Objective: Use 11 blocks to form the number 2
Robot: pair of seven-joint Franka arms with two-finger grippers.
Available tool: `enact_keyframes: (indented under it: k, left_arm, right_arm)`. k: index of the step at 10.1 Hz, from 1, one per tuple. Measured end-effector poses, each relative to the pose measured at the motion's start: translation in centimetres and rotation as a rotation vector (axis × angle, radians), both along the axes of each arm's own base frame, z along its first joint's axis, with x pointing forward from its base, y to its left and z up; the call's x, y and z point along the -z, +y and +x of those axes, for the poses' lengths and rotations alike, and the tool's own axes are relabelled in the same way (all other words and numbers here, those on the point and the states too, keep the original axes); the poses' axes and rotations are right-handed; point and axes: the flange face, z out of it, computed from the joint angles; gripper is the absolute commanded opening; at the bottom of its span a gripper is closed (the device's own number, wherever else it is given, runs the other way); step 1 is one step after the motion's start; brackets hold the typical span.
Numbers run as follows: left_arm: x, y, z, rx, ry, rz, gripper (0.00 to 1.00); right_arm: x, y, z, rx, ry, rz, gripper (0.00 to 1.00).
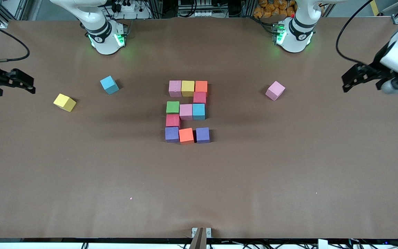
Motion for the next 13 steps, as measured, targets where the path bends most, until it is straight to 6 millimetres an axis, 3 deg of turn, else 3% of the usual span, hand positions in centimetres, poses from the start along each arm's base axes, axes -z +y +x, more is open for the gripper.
enact_keyframes:
  k: [2,4,13]
  left_arm:
    - [-0.9,-0.1,-0.2,0.008,-0.016,-0.018,1.0]
    - [-0.9,-0.3,-0.2,0.01,-0.014,-0.036,1.0]
    - [-0.9,-0.4,-0.3,0.013,-0.006,-0.036,1.0]
  right_arm:
    - [0.7,-1.9,0.5,0.029,-0.002,0.006,1.0]
    - [1.7,-2.4,1.3,0.033,-0.005,0.011,1.0]
    - [0.6,0.0,1.5,-0.017,-0.028,0.047,1.0]
